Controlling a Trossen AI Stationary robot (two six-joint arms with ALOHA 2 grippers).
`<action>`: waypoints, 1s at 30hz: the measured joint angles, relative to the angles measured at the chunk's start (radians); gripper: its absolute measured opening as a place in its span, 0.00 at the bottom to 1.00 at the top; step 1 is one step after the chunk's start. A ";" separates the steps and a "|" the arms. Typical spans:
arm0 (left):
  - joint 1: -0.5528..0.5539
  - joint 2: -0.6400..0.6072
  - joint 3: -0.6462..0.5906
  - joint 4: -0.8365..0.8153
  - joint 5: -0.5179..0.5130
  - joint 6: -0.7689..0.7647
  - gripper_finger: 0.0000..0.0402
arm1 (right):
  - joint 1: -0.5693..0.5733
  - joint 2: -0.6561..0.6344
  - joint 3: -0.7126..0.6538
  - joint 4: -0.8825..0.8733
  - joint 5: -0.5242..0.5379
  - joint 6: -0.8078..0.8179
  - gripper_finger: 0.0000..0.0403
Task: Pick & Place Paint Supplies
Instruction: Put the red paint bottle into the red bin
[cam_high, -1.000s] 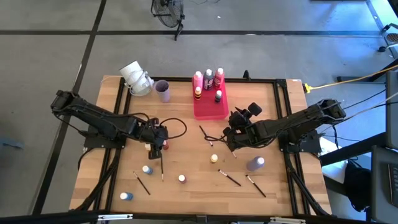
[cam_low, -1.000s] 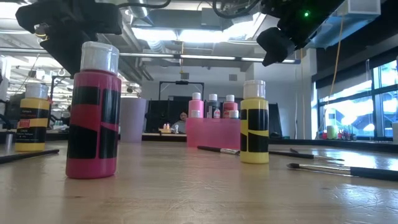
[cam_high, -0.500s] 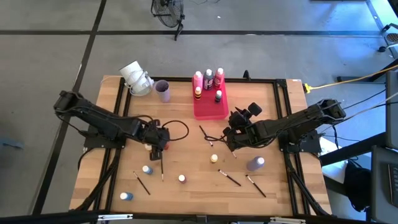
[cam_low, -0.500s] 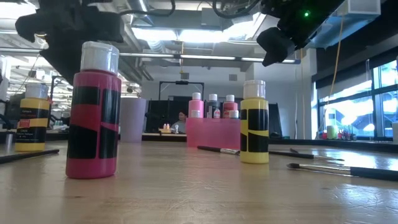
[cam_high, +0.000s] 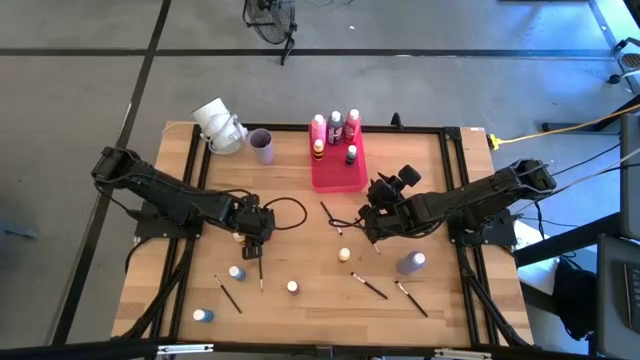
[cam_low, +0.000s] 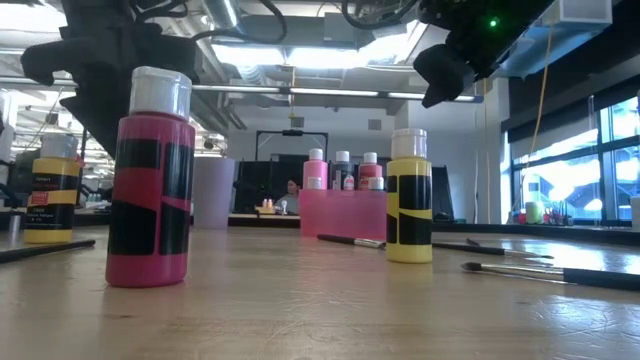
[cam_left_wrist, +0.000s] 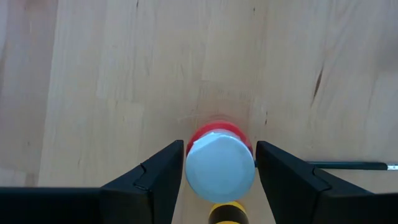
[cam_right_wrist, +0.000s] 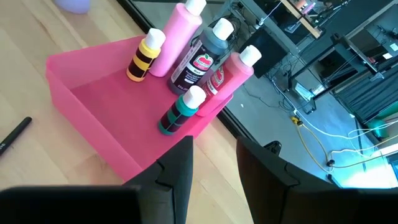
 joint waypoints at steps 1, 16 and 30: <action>0.000 0.000 0.000 0.000 0.000 0.000 0.49 | 0.000 0.000 0.000 0.000 0.000 0.000 0.32; 0.000 0.000 0.000 0.000 -0.035 -0.002 0.36 | 0.001 0.000 0.000 0.000 -0.001 0.000 0.32; 0.018 0.000 0.198 -0.114 -0.318 0.238 0.36 | 0.009 0.000 0.000 0.007 0.000 0.000 0.32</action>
